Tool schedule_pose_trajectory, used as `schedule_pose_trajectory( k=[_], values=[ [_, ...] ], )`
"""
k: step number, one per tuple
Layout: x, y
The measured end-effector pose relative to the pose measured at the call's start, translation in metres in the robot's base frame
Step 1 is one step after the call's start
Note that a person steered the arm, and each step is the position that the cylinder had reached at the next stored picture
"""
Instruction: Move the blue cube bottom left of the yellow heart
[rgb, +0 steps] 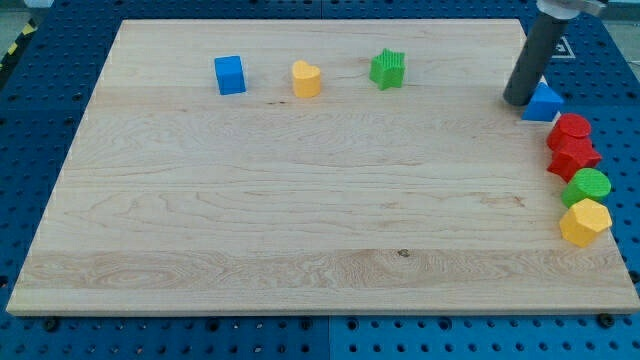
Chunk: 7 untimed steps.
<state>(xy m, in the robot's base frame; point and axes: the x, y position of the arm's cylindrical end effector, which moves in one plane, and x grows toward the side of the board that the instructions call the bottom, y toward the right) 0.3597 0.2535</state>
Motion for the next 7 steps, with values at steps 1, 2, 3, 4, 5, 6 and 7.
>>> schedule_pose_trajectory(
  k=[1,2,3,4,5,6,7],
  values=[
    [0.012,0.001],
    [0.018,0.001],
    [0.018,0.001],
    [0.019,-0.031],
    [0.019,-0.083],
    [0.019,-0.105],
    [0.019,-0.106]
  ],
)
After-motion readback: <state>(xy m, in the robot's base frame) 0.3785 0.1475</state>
